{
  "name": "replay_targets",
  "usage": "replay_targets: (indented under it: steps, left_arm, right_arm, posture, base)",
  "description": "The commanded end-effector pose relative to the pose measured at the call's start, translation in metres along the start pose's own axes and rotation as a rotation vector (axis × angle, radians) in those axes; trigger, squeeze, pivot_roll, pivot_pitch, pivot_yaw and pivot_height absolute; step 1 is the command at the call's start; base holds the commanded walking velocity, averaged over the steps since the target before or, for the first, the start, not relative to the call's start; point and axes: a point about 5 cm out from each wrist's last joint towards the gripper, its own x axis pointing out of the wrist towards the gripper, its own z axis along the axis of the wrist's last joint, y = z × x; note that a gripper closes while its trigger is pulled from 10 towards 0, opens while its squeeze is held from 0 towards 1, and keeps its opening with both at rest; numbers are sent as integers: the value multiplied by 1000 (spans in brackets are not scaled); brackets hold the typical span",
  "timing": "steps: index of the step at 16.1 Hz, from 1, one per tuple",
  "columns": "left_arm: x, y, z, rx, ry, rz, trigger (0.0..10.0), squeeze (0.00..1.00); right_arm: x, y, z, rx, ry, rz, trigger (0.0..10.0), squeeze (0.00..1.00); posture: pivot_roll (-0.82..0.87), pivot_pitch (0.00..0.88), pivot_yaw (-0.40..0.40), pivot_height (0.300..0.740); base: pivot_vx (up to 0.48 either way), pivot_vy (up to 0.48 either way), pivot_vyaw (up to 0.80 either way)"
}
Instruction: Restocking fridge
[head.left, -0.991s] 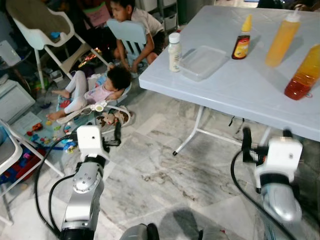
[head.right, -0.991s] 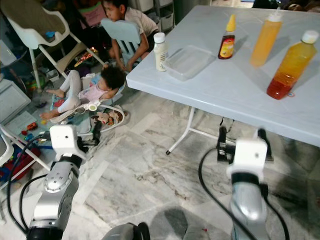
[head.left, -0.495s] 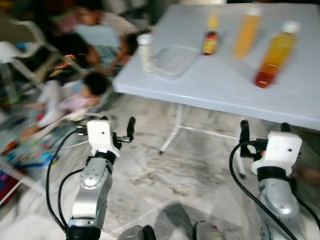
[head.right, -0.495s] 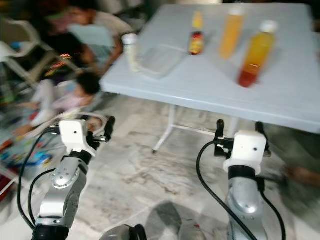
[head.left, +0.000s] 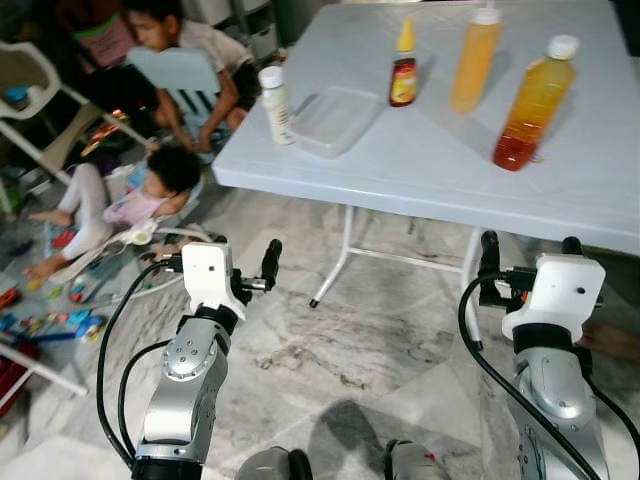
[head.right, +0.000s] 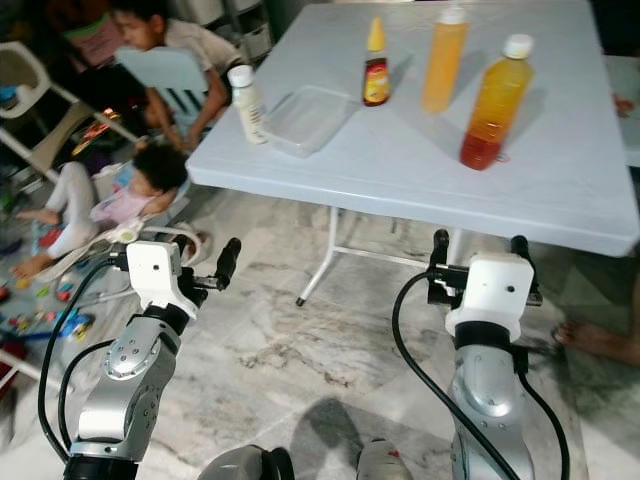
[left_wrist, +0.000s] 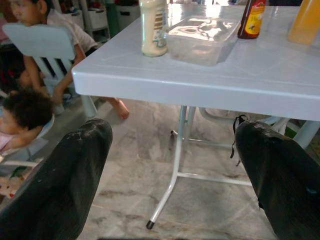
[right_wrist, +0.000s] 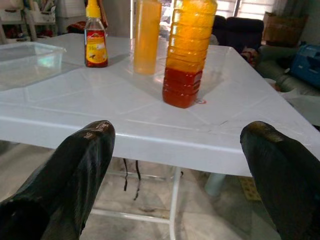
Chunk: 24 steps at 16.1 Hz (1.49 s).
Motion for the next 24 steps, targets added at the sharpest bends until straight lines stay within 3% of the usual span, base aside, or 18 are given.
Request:
replay_targets:
  steps: [1, 6, 13, 16, 24]
  left_arm:
    - [0, 0, 7, 8, -16, -16, 10000, 0]
    - [2, -2, 14, 1, -31, -42, 10000, 0]
    - [-1, -4, 16, -2, -38, -50, 10000, 0]
    - [-2, -4, 19, -5, -45, -53, 10000, 0]
    - [-5, -1, 13, 20, -14, -13, 10000, 0]
  right_arm:
    - [-1, -1, 5, 0, -12, -7, 10000, 0]
    - [-1, 1, 4, 2, -10, -12, 10000, 0]
    - [0, 4, 9, 0, -22, -10, 10000, 0]
    - [5, 2, 22, -74, -94, -22, 10000, 0]
    - [4, 6, 14, -64, -55, -7, 10000, 0]
  posture:
    - [-162, 132, 178, 740]
    - [-149, 147, 179, 740]
    - [-142, 167, 174, 740]
    - [-138, 179, 174, 740]
    - [-134, 179, 170, 740]
  base:
    - [0, 0, 0]
    - [0, 0, -730]
    - [0, 0, 0]
    - [0, 0, 0]
    - [0, 0, 0]
